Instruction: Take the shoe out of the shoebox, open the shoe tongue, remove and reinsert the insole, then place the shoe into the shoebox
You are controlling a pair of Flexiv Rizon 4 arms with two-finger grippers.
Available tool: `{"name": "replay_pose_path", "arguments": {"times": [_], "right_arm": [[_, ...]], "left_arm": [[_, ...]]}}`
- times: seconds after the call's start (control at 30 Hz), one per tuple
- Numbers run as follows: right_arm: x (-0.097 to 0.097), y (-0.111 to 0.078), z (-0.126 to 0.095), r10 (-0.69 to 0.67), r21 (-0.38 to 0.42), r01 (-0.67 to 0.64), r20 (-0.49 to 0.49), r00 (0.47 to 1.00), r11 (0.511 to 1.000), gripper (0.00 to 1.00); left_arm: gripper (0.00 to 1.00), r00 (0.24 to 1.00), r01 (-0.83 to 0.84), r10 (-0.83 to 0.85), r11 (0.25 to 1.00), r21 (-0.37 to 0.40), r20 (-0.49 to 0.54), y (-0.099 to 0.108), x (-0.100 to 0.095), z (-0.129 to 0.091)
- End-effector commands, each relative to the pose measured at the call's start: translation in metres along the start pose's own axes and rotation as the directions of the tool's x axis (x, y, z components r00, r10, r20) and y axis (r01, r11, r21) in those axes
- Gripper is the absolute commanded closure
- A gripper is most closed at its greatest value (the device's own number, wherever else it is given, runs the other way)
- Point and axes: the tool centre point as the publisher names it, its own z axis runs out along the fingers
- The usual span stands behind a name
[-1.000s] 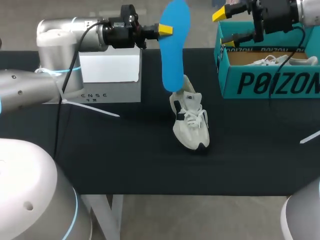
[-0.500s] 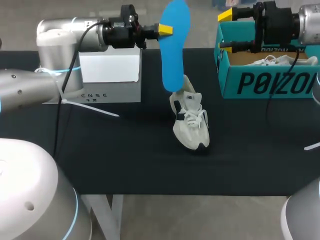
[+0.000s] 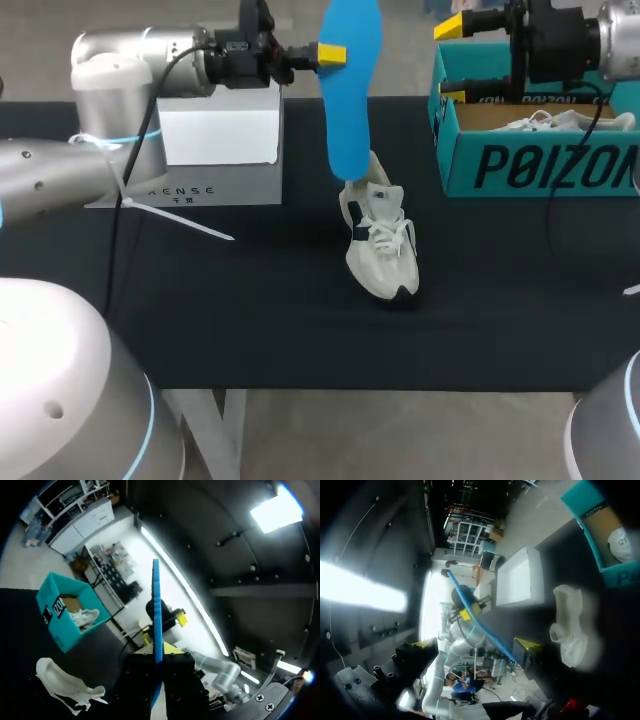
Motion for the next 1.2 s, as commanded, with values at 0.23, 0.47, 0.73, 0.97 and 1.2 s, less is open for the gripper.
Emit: {"name": "replay_pose_path", "arguments": {"times": [0.23, 0.47, 0.73, 0.97, 1.2], "right_arm": [[0.0, 0.001, 0.002, 0.001, 0.0, -0.001, 0.001, 1.0, 1.0, 0.0], [0.0, 0.001, 0.002, 0.001, 0.0, -0.001, 0.001, 1.0, 1.0, 0.0], [0.0, 0.001, 0.002, 0.001, 0.0, -0.001, 0.001, 1.0, 1.0, 0.0], [0.0, 0.001, 0.002, 0.001, 0.0, -0.001, 0.001, 1.0, 1.0, 0.0], [0.0, 0.001, 0.002, 0.001, 0.0, -0.001, 0.001, 1.0, 1.0, 0.0]], "left_arm": [[1.0, 0.912, -0.399, 0.399, 0.917, -0.023, 0.095, 0.002, 0.008, 0.002], [1.0, 0.276, -0.941, 0.939, 0.307, -0.141, 0.204, 0.001, 0.016, 0.002], [1.0, 0.203, -0.949, 0.96, 0.242, -0.203, 0.192, 0.004, 0.017, 0.003], [1.0, 0.203, -0.949, 0.96, 0.242, -0.203, 0.192, 0.004, 0.017, 0.003], [1.0, -0.353, -0.921, 0.935, -0.352, -0.164, -0.024, -0.012, 0.015, 0.007]]}}
